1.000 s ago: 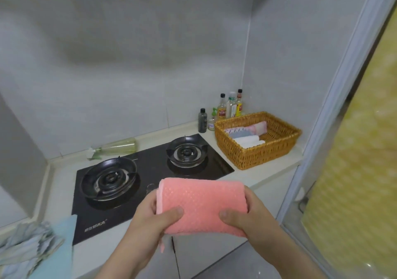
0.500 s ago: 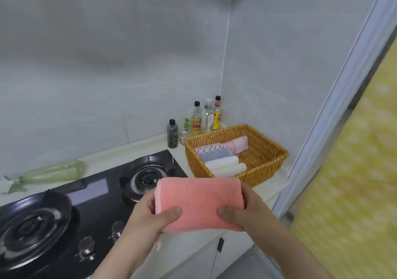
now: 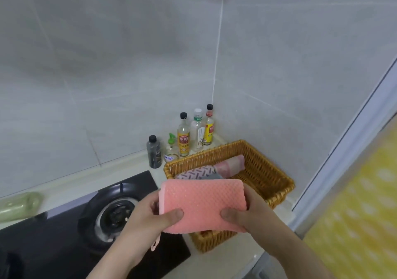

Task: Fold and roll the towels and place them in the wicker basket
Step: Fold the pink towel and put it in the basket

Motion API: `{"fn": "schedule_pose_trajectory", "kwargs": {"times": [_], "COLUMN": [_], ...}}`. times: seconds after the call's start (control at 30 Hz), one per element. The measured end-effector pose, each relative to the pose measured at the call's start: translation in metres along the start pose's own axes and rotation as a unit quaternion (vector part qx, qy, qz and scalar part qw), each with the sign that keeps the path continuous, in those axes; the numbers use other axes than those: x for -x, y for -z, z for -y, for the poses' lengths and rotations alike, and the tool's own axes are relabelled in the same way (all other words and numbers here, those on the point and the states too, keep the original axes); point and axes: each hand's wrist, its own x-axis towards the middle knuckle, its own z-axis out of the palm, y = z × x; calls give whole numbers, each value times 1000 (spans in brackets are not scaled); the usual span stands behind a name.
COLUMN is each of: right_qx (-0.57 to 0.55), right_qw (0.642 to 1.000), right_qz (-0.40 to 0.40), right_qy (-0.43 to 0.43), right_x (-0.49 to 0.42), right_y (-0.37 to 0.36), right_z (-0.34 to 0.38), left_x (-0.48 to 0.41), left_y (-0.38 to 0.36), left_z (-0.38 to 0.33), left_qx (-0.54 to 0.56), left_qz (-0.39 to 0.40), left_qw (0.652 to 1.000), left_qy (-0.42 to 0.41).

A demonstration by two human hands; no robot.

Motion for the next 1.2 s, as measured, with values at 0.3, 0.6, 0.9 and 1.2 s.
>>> {"fn": "schedule_pose_trajectory", "kwargs": {"times": [0.3,0.6,0.9,1.2], "right_qx": [76,174,565,681], "right_qw": [995,980,817,706], "right_qz": [53,91,45,139], "right_qy": [19,-27,101,138], "right_x": [-82,-159,-205,-245], "right_y": [96,182,202,215], "right_z": [-4,-30,-45,-51], "left_x": [-75,-155,-217,-250], "left_y": [-74,-153,-184,-198], "left_z": [-2,26,45,58], "left_qx": [-85,-169,-480,-613], "left_qz": [-64,-125,-90,-33], "left_qw": [994,974,872,789], "left_qy": [27,83,39,-25]}}
